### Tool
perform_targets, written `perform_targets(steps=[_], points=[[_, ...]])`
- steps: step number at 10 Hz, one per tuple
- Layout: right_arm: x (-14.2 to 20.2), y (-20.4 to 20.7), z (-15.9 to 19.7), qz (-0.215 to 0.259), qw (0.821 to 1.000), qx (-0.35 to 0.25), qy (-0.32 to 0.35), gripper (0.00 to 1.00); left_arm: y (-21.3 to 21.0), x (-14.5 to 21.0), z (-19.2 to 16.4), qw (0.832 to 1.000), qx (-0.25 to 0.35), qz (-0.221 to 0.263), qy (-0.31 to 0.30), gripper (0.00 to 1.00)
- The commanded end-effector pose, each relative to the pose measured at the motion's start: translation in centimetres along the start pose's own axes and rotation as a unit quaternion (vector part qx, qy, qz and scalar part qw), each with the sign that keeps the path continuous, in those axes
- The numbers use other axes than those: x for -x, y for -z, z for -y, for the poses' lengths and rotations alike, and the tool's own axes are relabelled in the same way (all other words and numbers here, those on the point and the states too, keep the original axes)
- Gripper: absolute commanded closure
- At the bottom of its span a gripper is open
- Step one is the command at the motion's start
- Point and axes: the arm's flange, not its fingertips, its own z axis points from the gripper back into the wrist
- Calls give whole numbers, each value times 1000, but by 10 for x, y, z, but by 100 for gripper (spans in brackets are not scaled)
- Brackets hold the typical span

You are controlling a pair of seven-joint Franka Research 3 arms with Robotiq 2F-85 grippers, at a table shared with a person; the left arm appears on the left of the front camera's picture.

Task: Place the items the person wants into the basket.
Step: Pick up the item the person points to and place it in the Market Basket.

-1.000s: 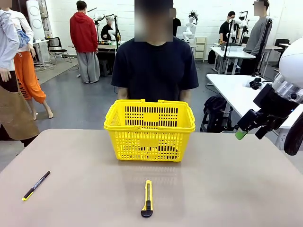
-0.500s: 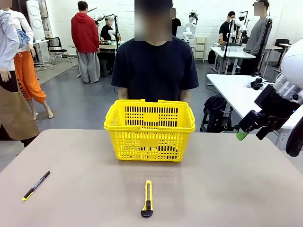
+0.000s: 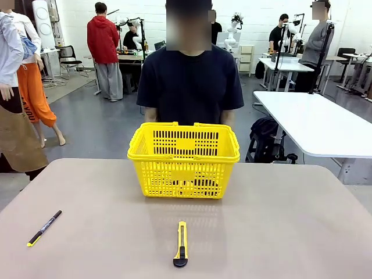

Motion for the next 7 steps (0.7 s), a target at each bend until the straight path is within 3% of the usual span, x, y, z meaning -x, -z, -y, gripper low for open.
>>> perform_targets(steps=[1,3,5,7], points=[[8,-12,46,38,994,-74,-77,0,0,0,1,1000,0,4,4,0],[29,-24,101,111,982,-101,-114,0,0,0,1,1000,0,4,4,0],[56,-41,137,216,953,-159,-139,0,0,0,1,1000,0,4,4,0],[72,-43,149,236,944,-180,-142,0,0,0,1,1000,0,4,4,0]])
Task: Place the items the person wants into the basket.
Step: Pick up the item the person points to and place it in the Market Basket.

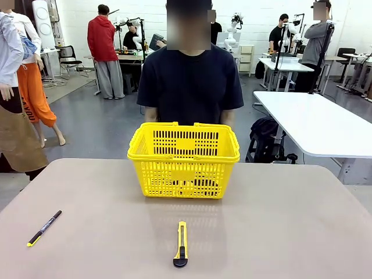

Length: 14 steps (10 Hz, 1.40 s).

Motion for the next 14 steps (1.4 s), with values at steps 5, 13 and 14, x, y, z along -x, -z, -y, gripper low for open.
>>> perform_targets(steps=[5,13,14], points=[[3,-3,1,10,1000,-23,5,0,0,0,1,1000,0,4,4,0],[3,-3,1,10,1000,-23,5,0,0,0,1,1000,0,4,4,0],[3,-3,1,10,1000,-23,5,0,0,0,1,1000,0,4,4,0]])
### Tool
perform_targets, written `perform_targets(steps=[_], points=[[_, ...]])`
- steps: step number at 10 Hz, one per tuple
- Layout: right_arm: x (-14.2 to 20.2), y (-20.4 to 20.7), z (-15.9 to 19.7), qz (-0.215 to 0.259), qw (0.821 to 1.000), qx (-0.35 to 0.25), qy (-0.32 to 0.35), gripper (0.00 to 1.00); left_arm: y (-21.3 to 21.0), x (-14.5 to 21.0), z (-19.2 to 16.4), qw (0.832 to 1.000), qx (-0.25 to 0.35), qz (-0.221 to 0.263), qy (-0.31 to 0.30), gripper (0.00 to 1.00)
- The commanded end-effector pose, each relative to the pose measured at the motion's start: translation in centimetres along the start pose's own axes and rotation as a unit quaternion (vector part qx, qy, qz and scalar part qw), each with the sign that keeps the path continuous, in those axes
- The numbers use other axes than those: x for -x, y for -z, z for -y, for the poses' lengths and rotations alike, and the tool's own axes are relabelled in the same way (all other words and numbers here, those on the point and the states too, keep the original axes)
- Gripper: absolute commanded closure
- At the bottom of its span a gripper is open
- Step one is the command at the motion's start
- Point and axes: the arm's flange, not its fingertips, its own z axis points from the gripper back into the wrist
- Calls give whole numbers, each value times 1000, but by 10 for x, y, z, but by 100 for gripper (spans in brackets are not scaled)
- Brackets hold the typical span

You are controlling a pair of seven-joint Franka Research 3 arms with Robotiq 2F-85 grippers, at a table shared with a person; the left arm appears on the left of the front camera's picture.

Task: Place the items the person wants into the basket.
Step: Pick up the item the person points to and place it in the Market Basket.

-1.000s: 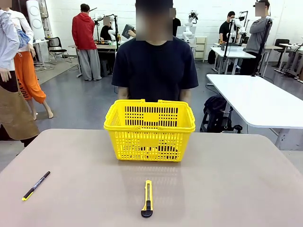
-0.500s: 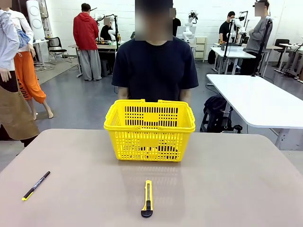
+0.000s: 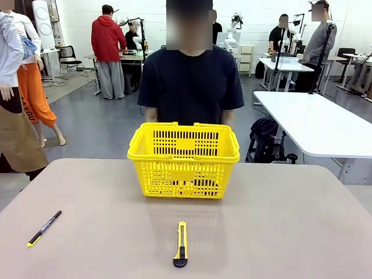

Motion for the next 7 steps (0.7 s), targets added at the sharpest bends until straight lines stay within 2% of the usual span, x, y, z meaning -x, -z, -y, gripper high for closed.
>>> perform_targets(steps=[1,7], points=[[1,1,1,13,1000,-5,-12,0,0,0,1,1000,0,4,3,0],[1,1,1,13,1000,-5,-12,0,0,0,1,1000,0,4,3,0]])
